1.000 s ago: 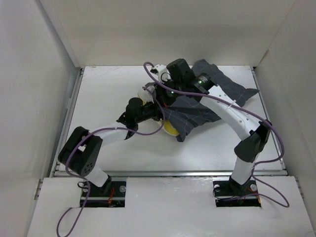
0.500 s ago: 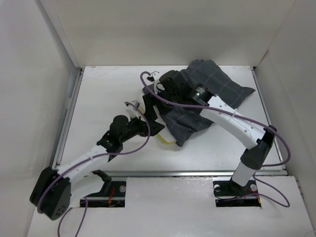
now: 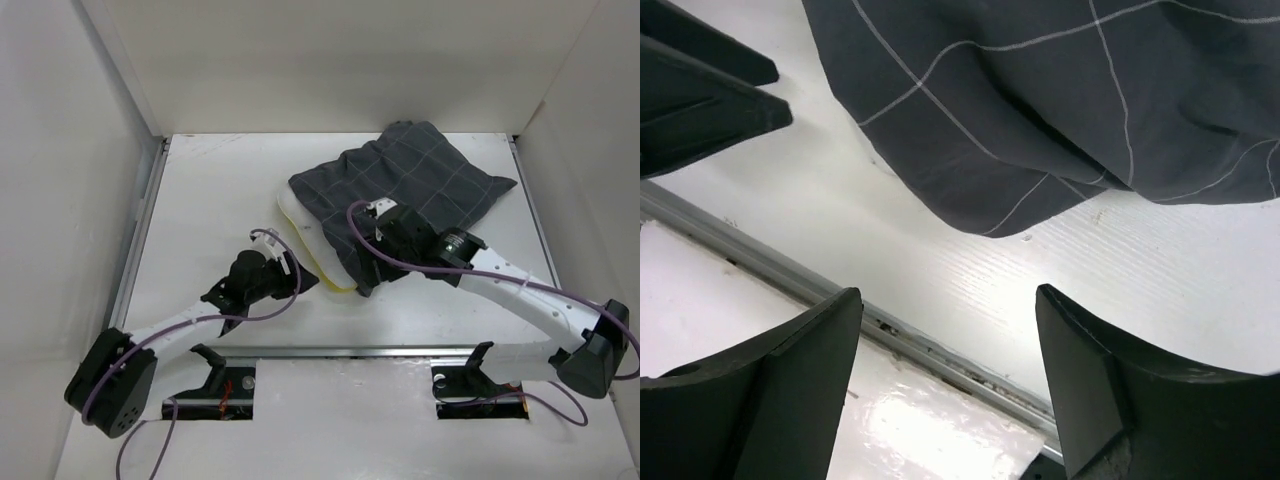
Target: Put the pillow into the pillowcase
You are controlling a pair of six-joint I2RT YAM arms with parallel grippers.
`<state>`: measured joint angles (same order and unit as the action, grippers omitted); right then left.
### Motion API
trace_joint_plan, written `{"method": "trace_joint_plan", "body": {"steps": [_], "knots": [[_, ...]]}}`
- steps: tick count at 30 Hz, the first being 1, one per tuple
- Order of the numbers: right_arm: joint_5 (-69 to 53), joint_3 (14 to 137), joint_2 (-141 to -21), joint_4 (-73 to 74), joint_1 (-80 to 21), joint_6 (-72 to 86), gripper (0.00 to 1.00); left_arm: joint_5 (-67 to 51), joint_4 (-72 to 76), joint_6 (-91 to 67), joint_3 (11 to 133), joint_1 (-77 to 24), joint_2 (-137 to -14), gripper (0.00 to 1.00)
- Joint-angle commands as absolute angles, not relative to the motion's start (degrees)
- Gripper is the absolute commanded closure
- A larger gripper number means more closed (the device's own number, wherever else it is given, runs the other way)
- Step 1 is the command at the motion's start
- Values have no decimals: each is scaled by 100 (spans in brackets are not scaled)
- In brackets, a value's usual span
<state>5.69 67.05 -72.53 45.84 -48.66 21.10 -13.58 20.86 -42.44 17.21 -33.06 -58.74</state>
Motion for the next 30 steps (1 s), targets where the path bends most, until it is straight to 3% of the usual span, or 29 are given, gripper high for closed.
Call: {"method": "trace_joint_plan", "body": {"steps": [1,8,10,13,15,17,18,20,22,25,30], "knots": [[897,6618,-6952,4079,-4922,2329,25,-1643,3178,-4386,1775,-3340,-6292,40],[563,5819,-7399,3033,-4922,2075,29,-1978,3998,-4386,2407,-3393,-7294,45],[562,5766,-7671,2848,-4922,2022,29,-1978,3999,-4324,2566,-3445,-7566,54],[676,5818,-7979,2629,-4922,1969,29,-2038,4113,-4219,2908,-3445,-8242,59],[894,5879,-8155,2575,-4922,1969,30,-2179,4252,-4219,3145,-3445,-8735,73],[1159,6151,-8497,2627,-4922,1969,38,-2468,4446,-4219,3260,-3445,-9103,84],[1282,6292,-8603,2724,-4922,2030,64,-2539,4621,-4297,3348,-3445,-9184,95],[1459,6687,-8727,3021,-4922,2030,87,-2680,4676,-4351,3454,-3445,-9237,100],[953,6881,-8667,3163,-4922,1829,100,-2681,4676,-4351,3655,-3445,-9176,100],[12,7206,-8351,3305,-4922,1425,100,-2681,4676,-4298,4006,-3445,-9009,100],[-2748,8249,-8130,3313,-4992,792,100,-2672,5254,-4534,4421,-3559,-8886,100]]}}
